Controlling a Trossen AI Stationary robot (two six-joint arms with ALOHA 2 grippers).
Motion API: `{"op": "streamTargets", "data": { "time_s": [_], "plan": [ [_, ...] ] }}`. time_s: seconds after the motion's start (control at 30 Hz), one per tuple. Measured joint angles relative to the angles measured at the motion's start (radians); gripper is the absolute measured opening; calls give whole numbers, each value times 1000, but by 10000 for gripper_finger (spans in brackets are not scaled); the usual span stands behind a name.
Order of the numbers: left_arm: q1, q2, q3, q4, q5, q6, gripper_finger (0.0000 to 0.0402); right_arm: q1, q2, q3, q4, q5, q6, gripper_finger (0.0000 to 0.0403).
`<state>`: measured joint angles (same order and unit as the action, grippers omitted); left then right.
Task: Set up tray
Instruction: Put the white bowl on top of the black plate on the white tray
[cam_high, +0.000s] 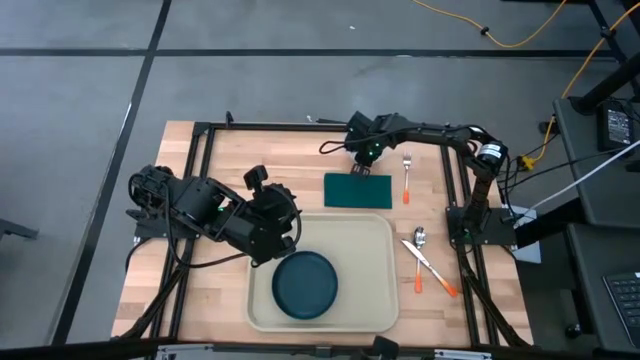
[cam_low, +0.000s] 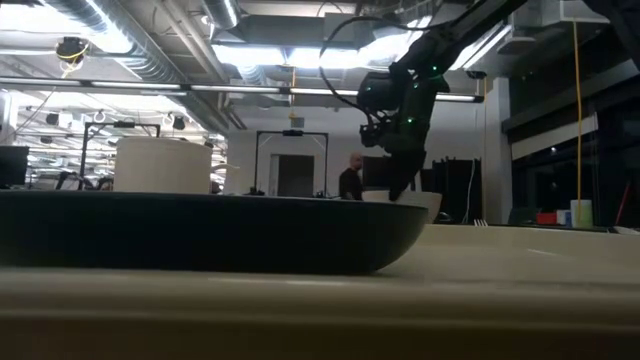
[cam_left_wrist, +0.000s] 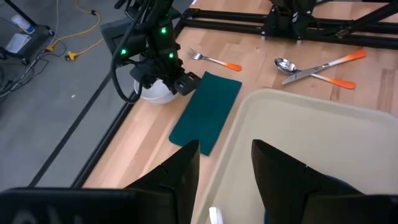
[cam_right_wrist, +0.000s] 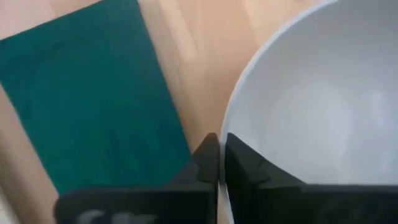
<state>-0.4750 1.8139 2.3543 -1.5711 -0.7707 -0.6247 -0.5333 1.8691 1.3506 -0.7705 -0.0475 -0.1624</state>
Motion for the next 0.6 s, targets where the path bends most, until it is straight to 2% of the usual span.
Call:
{"op": "streamTargets", "data": {
  "time_s": [0.27, 0.6],
  "plan": [
    [0, 0, 0, 0, -32, 2, 141, 32, -62, -2, -69, -26, 26, 12],
    [9, 1, 0, 0, -53, 2, 141, 98, -314, -3, -183, -18, 57, 12]
  ]
}}
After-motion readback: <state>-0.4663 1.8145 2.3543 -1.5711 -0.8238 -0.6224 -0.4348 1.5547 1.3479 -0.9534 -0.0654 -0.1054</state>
